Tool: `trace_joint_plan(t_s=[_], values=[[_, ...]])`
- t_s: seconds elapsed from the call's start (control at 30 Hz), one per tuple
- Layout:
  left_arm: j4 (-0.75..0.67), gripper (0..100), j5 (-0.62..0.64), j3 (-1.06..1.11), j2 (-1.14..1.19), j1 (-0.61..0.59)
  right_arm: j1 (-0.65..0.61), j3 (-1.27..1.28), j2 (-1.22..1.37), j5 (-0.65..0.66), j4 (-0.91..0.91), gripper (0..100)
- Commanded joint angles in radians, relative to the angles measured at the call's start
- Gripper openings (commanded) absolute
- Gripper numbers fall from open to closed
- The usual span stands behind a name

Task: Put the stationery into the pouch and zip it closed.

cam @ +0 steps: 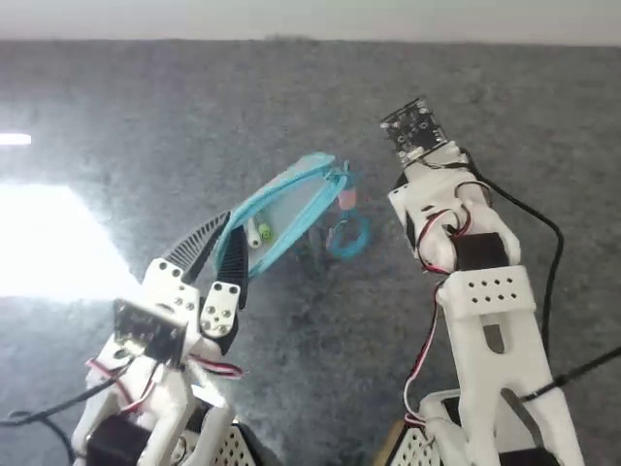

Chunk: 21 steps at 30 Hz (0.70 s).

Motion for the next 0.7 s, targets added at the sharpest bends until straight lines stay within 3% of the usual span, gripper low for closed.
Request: trace_joint_plan(t_s=[0.0, 0.3, 0.43, 0.67], values=[[-0.008, 1, -0.029, -0.088, -0.021, -0.005, -0.016, -0.055, -0.004, -0.002, -0.027, 25.3], [0.011, 1, -0.026, -0.093, -0.021, -0.003, -0.059, 0.040, 0.008, 0.002, -0.343, 25.5], [0.015, 1, -0.026, -0.143, -0.021, -0.003, -0.136, 0.083, 0.008, 0.075, -0.317, 25.7], [0.124, 1, -0.025, -0.231, -0.021, 0.005, -0.151, 0.005, 0.008, 0.075, -0.254, 31.0]])
